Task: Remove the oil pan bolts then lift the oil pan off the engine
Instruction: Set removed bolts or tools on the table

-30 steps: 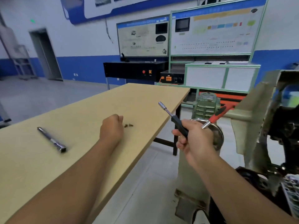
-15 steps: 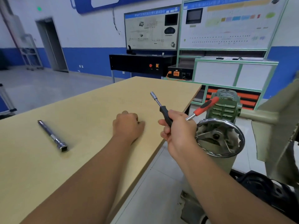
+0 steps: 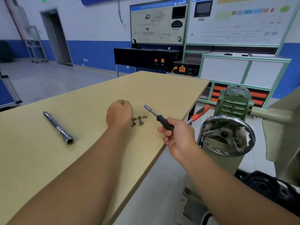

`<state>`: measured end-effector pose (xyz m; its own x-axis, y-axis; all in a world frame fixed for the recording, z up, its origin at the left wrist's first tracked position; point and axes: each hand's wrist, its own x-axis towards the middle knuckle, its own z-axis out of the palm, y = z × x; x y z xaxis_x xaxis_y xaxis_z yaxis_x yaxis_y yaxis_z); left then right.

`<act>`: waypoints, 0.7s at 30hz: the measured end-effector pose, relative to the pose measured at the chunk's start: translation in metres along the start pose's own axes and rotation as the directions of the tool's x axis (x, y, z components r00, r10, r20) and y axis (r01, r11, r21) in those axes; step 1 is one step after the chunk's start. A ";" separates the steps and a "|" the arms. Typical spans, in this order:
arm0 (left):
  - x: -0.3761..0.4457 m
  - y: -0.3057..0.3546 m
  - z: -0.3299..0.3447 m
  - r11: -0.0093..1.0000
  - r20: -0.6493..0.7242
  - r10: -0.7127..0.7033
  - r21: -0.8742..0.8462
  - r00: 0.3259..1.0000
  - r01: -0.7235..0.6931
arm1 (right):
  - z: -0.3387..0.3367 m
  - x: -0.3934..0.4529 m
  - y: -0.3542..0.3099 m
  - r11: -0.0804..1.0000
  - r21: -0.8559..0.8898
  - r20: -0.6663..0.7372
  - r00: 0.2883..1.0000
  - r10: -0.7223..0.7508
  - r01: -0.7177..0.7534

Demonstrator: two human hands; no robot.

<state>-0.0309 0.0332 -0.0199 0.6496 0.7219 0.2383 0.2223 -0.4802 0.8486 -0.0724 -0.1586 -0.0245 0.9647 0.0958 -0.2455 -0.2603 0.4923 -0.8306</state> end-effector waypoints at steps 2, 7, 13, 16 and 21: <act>0.012 -0.005 -0.016 0.972 -0.022 -0.132 -0.199 0.991 0.125 | -0.003 0.001 -0.004 0.999 -0.014 0.026 0.999 0.032 -0.032; 0.014 -0.010 -0.022 0.967 -0.040 -0.112 -0.232 0.993 0.100 | -0.019 -0.004 -0.007 0.999 -0.031 0.090 0.995 0.043 -0.040; -0.006 -0.005 -0.026 0.979 -0.118 0.204 0.015 0.972 -0.204 | -0.061 -0.038 -0.023 0.999 -0.029 0.061 0.998 0.016 -0.014; -0.044 0.034 -0.021 0.855 0.014 0.515 0.064 0.857 -0.515 | -0.094 -0.062 -0.044 0.997 -0.039 0.038 0.998 -0.060 0.061; -0.166 0.108 0.029 0.904 0.423 0.398 -0.332 0.814 -0.270 | -0.153 -0.103 -0.083 0.972 -0.017 -0.051 0.971 -0.234 0.233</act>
<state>-0.0939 -0.1525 0.0185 0.9246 0.1860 0.3324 -0.2160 -0.4629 0.8597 -0.1564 -0.3413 -0.0067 0.9954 -0.0661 -0.0698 -0.0289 0.4867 -0.8731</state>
